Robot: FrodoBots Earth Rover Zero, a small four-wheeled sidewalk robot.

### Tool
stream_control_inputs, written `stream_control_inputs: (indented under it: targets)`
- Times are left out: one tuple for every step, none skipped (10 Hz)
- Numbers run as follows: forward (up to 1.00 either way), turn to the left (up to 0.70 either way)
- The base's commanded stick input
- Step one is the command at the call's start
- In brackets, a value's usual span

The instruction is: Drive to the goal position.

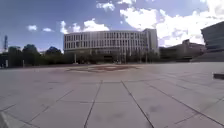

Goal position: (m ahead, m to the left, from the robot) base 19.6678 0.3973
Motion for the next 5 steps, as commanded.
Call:
stream_control_inputs:
  targets:
    - [0.7, 0.0]
    - [0.7, 0.0]
    - [0.7, 0.0]
    - [0.7, 0.0]
    - [0.7, 0.0]
